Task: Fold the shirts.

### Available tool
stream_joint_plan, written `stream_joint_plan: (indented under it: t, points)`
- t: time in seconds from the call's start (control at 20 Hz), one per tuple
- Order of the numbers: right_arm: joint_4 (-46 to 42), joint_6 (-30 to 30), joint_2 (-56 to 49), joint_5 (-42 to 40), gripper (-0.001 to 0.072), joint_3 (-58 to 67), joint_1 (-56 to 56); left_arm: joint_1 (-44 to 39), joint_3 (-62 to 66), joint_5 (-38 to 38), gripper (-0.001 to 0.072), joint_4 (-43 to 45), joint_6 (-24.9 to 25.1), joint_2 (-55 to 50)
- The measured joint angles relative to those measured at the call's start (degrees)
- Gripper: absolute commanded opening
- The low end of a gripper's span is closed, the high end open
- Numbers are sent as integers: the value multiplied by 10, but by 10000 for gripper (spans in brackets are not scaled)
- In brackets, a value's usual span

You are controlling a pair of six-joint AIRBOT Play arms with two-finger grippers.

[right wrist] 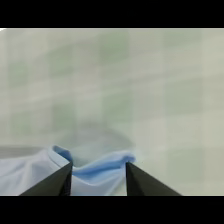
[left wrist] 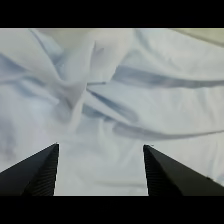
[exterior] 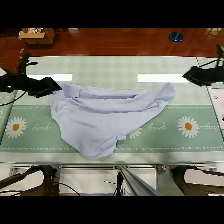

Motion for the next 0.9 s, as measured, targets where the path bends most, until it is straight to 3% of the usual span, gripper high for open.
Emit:
stream_joint_plan:
  t: [0.25,0.5,0.9]
  points:
    - [-104,-5,22,53,413,14,-67,24,-131,-76,619,-13,-16,145]
    - [-117,-5,26,63,413,15,-90,29,-325,-97,618,-97,-22,278]
    - [-119,-5,27,66,413,15,-96,17,-450,-122,618,-122,-33,318]
